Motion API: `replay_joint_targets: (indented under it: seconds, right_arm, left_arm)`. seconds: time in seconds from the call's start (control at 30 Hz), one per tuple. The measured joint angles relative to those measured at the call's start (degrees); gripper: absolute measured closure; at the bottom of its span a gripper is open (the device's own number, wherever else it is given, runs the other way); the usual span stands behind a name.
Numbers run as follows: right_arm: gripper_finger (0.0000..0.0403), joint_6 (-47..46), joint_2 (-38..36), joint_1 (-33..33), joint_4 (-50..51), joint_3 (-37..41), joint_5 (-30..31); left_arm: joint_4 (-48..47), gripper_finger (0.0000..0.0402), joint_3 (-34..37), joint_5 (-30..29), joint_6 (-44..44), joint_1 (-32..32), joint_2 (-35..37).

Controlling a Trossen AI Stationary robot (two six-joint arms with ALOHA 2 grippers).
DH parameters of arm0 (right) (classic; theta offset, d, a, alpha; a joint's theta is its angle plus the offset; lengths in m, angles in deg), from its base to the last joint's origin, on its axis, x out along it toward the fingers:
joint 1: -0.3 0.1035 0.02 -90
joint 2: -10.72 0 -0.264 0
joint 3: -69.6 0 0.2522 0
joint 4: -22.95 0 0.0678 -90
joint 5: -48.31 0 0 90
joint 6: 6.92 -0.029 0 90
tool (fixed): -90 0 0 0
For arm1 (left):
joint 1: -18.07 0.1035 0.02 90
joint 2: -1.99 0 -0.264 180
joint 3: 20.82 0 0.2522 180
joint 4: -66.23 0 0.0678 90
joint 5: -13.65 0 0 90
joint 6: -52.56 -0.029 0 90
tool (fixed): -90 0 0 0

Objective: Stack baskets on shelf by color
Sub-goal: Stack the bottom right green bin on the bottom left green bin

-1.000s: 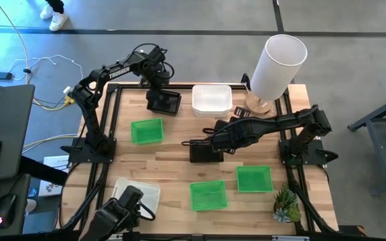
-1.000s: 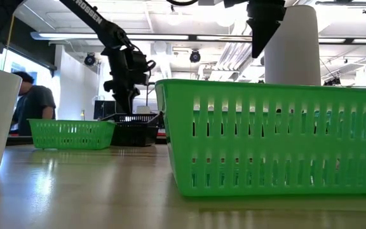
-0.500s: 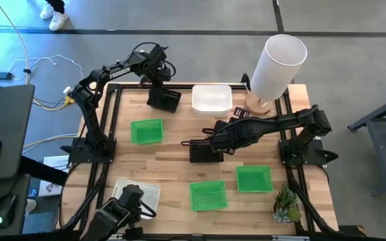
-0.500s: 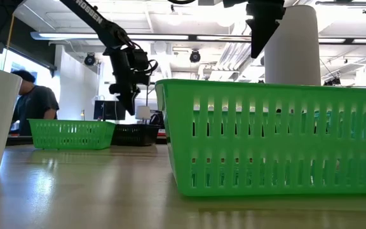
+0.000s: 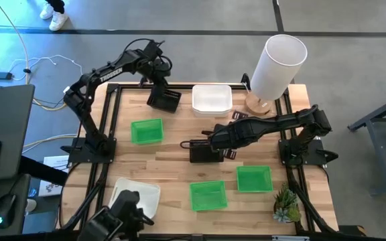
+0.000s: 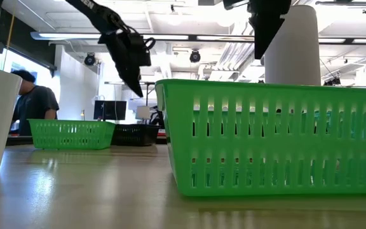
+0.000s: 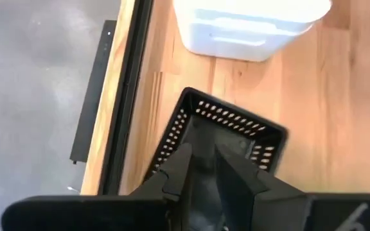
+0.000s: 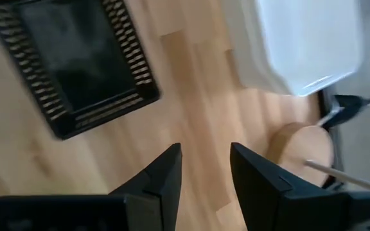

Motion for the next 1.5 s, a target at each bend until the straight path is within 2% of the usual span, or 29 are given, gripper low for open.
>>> replay_joint_targets:
  seconds: [0.37,0.67,1.0,1.5]
  right_arm:
    - [0.0284,0.86,0.0,0.91,-3.17,0.0,-16.76]
    - [0.0284,-2.41,-0.02,5.15,-2.75,0.64,-18.11]
    - [0.0284,-3.88,0.02,9.22,-3.09,11.18,-23.11]
    - [0.0284,-3.78,0.02,12.91,-5.81,21.51,-23.63]
  left_arm:
    - [-5.19,0.0351,0.02,-0.07,6.12,-5.38,7.39]
    - [-11.64,0.0351,0.13,0.11,10.34,-12.18,10.99]
    - [-12.14,0.0351,0.15,-0.8,12.26,-19.26,13.06]
    - [-11.91,0.0351,0.15,-1.43,14.81,-23.2,13.43]
